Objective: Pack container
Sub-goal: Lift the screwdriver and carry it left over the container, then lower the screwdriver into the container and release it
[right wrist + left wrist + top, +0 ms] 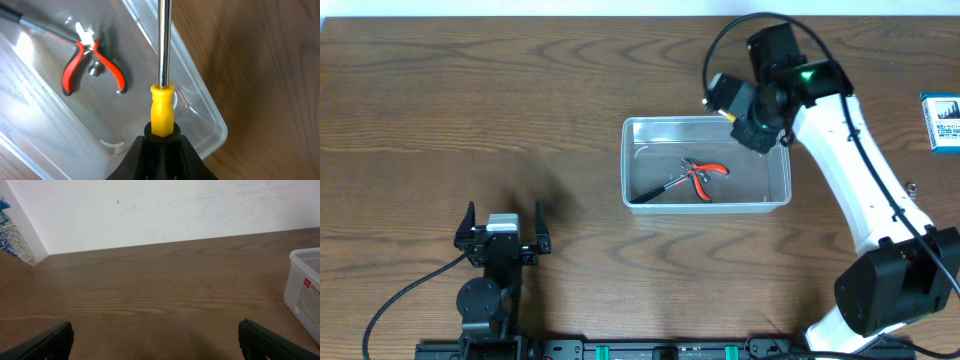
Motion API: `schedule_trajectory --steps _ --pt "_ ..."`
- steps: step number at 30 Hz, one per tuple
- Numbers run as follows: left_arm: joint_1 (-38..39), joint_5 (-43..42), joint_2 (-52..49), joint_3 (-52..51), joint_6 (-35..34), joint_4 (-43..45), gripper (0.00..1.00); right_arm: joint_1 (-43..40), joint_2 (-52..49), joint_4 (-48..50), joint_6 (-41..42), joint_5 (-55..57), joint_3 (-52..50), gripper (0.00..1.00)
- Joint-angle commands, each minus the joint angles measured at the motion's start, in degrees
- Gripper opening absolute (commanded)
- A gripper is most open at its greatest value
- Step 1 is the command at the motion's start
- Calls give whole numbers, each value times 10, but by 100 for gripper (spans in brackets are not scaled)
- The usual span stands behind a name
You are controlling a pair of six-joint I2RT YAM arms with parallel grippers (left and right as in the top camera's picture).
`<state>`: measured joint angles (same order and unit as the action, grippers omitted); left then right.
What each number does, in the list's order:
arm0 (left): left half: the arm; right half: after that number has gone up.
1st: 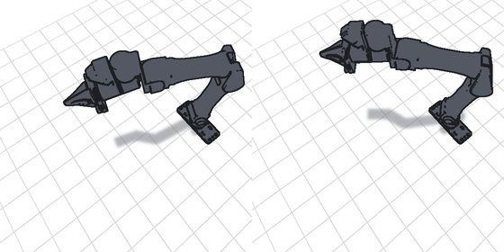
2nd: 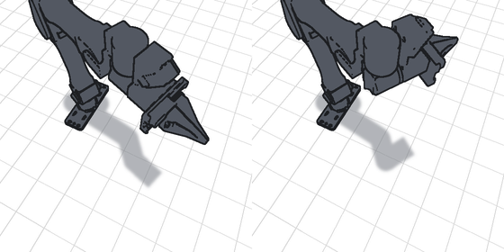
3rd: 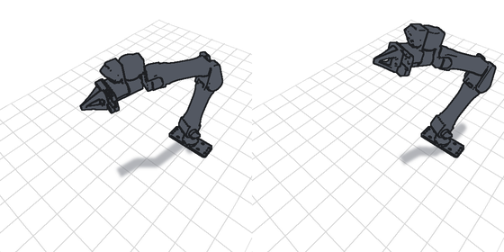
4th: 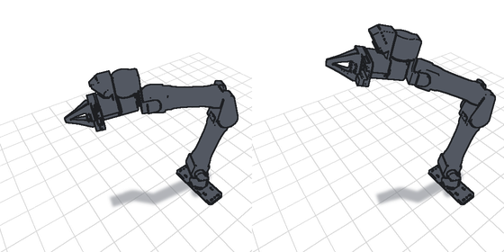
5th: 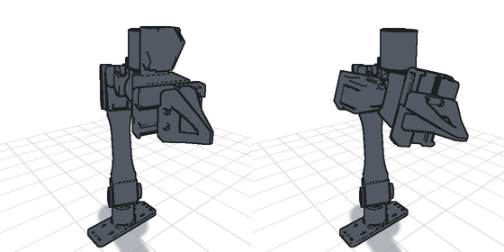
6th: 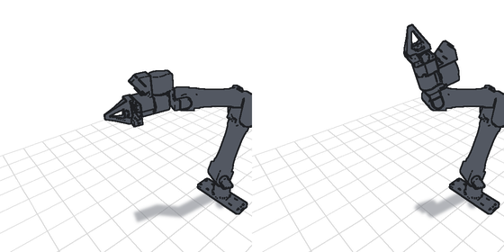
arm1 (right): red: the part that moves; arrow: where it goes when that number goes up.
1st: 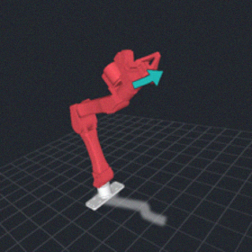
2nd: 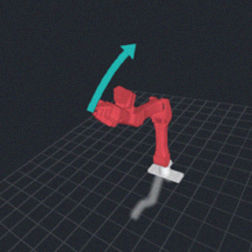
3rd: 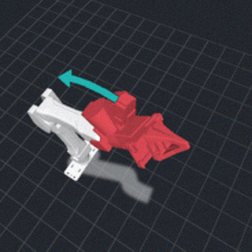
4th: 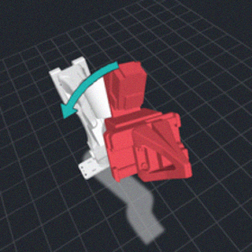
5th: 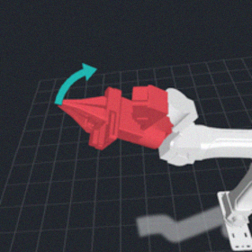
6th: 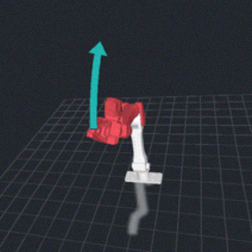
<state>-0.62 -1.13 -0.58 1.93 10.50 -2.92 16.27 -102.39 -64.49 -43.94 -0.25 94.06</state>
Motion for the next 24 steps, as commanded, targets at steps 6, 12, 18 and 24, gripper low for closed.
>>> schedule_trajectory --steps 6,12,18,24 --pt "1 3 3 -17 -3 -10 98 11 -4 42 -110 -39 -77 11" --pt "1 3 3 -17 -3 -10 98 10 -6 88 -115 -39 -133 13" --pt "1 3 3 -17 -3 -10 98 11 -19 103 -114 -39 -150 21" --pt "1 3 3 -17 -3 -10 98 10 -19 114 -96 -46 -150 34"
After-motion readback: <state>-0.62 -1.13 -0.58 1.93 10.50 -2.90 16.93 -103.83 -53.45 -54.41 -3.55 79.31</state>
